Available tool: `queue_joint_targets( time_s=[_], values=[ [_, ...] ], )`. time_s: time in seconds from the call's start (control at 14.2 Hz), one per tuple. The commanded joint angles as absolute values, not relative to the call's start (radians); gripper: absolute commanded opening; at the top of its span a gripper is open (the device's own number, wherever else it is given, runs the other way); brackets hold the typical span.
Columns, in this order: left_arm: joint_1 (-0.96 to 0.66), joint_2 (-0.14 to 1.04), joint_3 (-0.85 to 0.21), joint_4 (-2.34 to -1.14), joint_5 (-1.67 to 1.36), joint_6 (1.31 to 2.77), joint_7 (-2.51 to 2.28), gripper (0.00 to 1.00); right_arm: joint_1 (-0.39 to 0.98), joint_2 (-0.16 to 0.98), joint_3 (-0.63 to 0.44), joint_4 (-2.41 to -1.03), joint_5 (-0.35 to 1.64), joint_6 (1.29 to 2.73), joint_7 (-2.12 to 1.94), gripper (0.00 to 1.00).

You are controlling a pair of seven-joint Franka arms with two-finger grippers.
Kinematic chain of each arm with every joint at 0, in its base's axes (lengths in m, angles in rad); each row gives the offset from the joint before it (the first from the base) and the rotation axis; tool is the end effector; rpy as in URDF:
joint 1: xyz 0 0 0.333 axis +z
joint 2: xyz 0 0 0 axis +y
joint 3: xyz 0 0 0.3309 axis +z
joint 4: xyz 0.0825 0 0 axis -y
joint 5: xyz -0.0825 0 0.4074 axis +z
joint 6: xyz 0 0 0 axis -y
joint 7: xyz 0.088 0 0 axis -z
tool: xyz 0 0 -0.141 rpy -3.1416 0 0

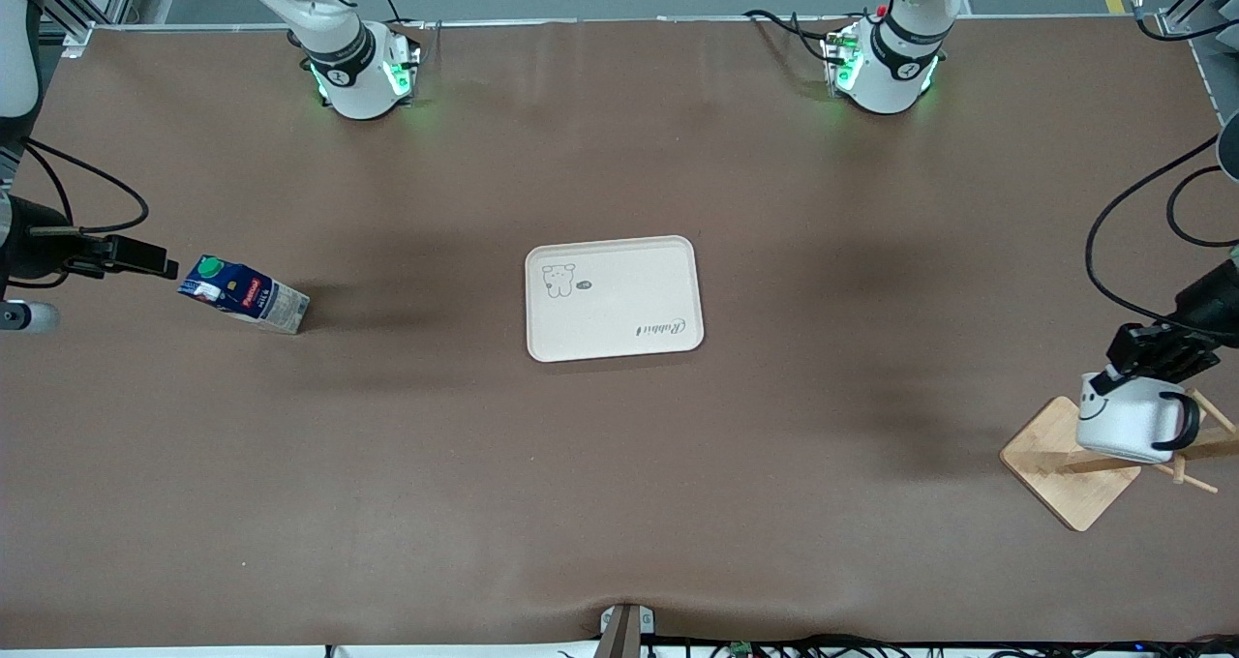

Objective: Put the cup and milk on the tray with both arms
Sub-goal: 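Grasp the white mug with the left gripper and lift it off the stand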

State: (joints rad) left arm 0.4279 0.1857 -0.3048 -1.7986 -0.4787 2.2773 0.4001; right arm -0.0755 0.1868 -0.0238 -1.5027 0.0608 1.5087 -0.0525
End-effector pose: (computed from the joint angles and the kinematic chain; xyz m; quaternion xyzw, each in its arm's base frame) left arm 0.6712 0.0700 0.4572 0.9632 -0.0016 0.1969 0.1829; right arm 0.6160 -0.0513 0.5222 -0.9952 0.0241 0.0878 0.0349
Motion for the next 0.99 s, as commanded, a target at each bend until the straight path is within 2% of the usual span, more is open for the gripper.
queue_joint_targets(
  time_s=[0.0, 0.35, 0.63, 0.92],
  values=[
    [0.431, 0.155, -0.337, -1.812, -0.419, 2.278, 0.304, 0.0, -0.103, 0.195, -0.02, -1.497, 0.077, 1.493, -0.064, 1.0],
    [0.428, 0.143, -0.385, -1.822, -0.39, 2.278, 0.194, 0.0, -0.109, 0.209, -0.02, -1.499, 0.063, 1.505, -0.069, 1.0],
    [0.41, 0.158, -0.475, -1.806, -0.148, 2.257, -0.107, 0.0, -0.153, 0.207, -0.021, -1.572, 0.061, 1.528, -0.071, 1.0],
    [0.299, 0.184, -0.483, -1.784, -0.064, 2.21, -0.319, 0.0, -0.178, 0.192, -0.021, -1.682, 0.06, 1.575, -0.069, 1.0]
  ],
)
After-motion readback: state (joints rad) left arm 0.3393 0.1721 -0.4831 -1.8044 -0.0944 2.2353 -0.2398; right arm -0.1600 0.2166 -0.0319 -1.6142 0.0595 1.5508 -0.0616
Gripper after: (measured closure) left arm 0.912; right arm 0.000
